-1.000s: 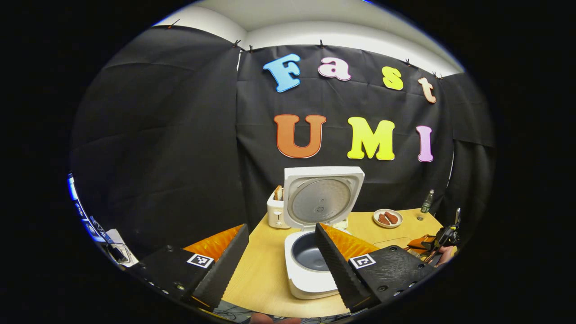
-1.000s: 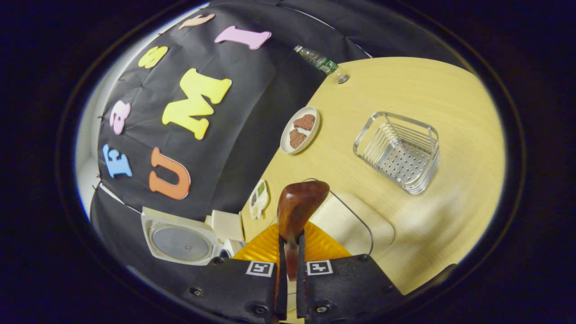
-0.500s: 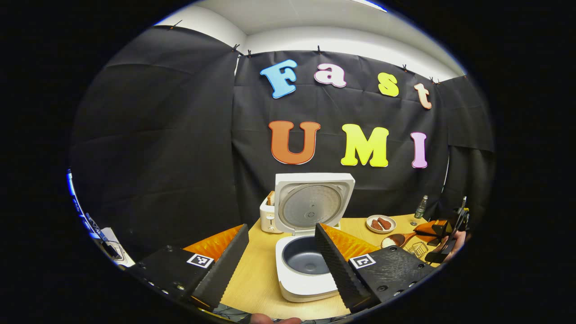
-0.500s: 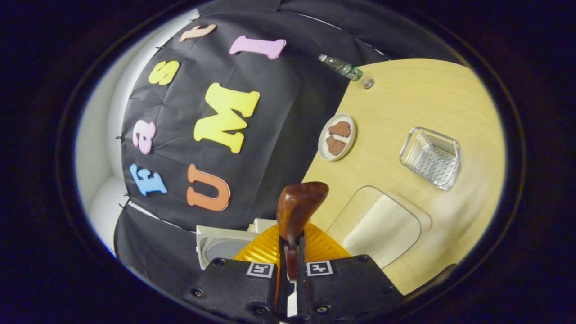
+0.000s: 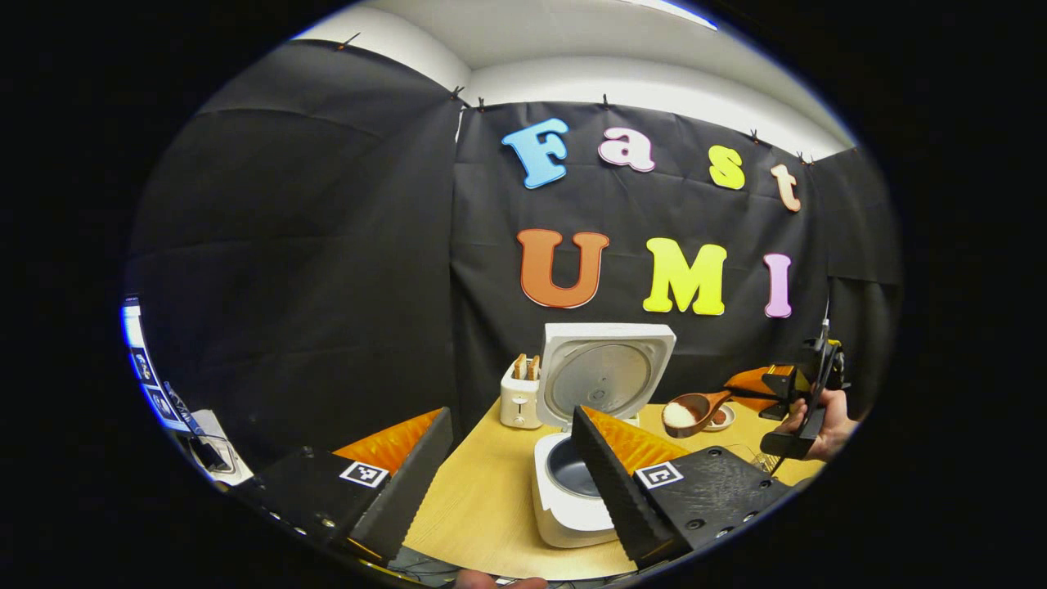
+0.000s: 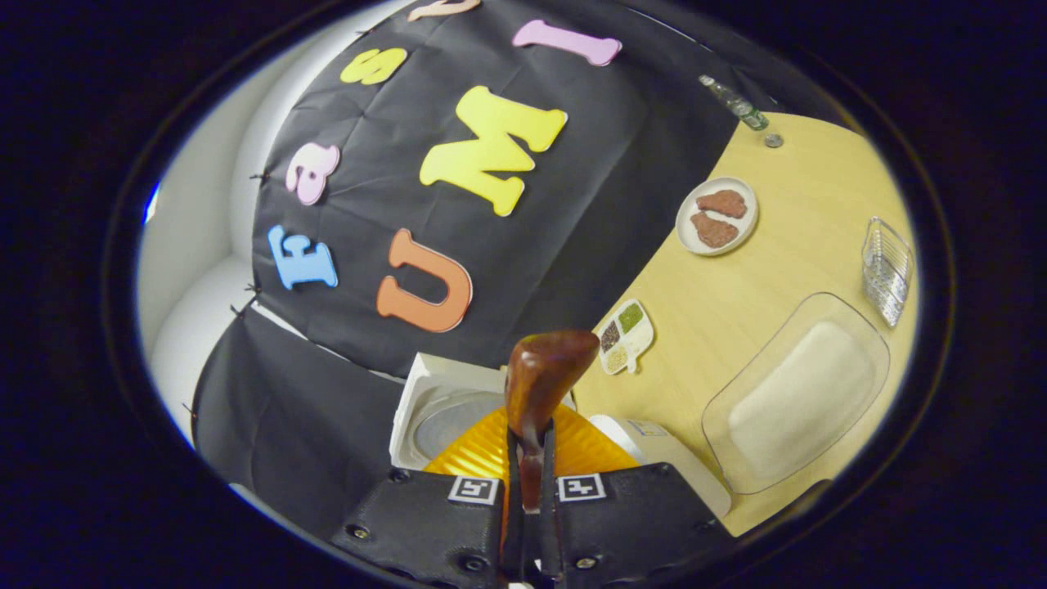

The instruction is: Close the left gripper, press the button to open the rice cooker; take a wooden spoon from the chopstick holder with the right hand, scoop a spoonful of rice and pour it into the rice cooker, then put the wooden spoon back into the chopstick holder.

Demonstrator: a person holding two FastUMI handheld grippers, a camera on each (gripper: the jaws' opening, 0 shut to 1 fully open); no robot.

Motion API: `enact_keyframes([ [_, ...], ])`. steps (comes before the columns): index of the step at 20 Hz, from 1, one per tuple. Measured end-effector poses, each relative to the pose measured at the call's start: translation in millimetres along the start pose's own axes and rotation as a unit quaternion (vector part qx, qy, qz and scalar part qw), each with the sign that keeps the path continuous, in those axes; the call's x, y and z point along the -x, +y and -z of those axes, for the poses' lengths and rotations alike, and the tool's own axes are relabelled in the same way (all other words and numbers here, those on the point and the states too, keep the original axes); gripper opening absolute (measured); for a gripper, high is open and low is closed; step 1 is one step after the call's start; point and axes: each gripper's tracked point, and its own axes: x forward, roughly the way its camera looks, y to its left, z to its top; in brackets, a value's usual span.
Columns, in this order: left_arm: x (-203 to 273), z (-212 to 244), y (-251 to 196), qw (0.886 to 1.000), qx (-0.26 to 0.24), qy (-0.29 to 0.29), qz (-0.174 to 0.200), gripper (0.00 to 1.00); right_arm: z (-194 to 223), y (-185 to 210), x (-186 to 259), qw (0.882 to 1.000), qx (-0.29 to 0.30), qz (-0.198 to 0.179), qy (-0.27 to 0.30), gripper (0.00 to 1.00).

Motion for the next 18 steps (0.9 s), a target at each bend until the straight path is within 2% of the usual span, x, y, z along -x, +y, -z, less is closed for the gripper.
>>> enact_keyframes([
  [4,5.1,9.4,19.5,1.0,0.004,0.004,-0.011,0.94,26.6,4.5,-18.2,0.995,0.09,0.031,0.012,0.13],
  [10,9.1,11.1,42.3,1.0,0.003,0.0,-0.018,0.94,54.0,4.4,-35.4,0.982,0.176,0.059,0.033,0.13],
  [18,13.2,18.0,51.5,1.0,0.007,0.003,-0.027,0.94,69.7,11.4,-41.9,0.955,0.286,0.076,0.034,0.13],
])
